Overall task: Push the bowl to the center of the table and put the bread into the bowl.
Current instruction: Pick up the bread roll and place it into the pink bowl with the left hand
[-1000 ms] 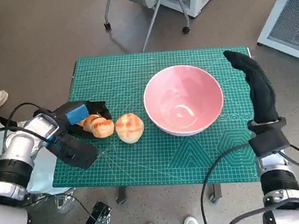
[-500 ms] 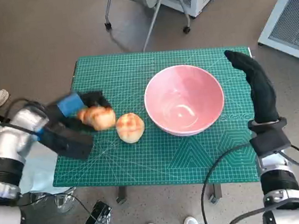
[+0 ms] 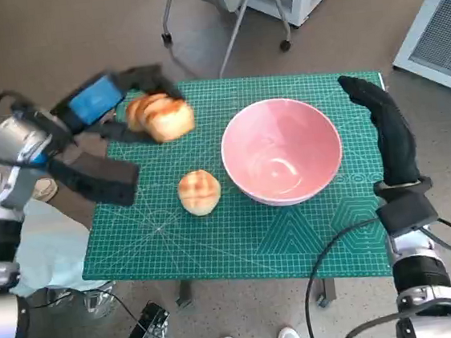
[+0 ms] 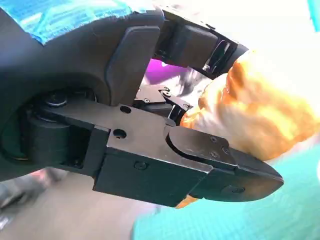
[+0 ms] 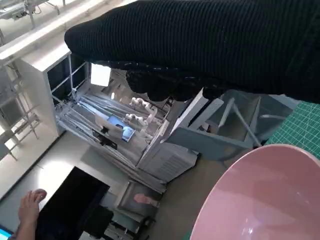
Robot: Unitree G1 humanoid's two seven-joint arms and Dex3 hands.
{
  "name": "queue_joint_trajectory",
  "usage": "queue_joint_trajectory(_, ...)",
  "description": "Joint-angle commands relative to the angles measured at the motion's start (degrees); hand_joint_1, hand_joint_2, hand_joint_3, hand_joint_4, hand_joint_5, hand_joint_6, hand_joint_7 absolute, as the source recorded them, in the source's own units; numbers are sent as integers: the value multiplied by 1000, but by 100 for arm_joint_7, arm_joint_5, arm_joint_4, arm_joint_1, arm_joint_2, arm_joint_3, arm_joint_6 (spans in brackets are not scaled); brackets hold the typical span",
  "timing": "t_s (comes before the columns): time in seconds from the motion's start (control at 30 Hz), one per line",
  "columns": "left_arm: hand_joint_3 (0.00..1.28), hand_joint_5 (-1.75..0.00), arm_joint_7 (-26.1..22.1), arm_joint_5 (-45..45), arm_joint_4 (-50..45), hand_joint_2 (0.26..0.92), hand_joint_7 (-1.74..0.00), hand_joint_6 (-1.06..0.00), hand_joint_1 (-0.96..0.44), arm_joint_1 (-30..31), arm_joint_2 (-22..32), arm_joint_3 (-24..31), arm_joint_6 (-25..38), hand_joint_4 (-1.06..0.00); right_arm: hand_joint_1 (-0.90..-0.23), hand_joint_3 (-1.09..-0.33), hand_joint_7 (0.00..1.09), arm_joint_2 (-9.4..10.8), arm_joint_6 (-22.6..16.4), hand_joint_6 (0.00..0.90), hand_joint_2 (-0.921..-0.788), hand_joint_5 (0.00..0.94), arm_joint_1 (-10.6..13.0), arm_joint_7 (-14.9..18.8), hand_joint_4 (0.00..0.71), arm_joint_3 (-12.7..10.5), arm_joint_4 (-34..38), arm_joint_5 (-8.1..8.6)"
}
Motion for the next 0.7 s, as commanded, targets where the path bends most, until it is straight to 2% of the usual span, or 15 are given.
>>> queue_joint_trajectory(0.03,58,-1196,-36,106,-190,920,-1102,-778,0,-244,-344,-143,70,-565,-562,-908,895,6,97,-1,-921,33,74,40,322,5,-1,-4)
queue_joint_trajectory(0.33,44,-1152,5,266,301,920,-1099,-797,0,-667,-972,-539,-61,-582,-565,-903,894,-19,97,-1,-921,35,145,64,326,-8,-122,21)
queue_joint_trajectory(0.7,67,-1171,458,498,1842,921,-1138,-764,1,-1262,-1872,-1094,-117,-558,-568,-886,880,-107,24,5,-921,36,225,129,331,-81,-133,136)
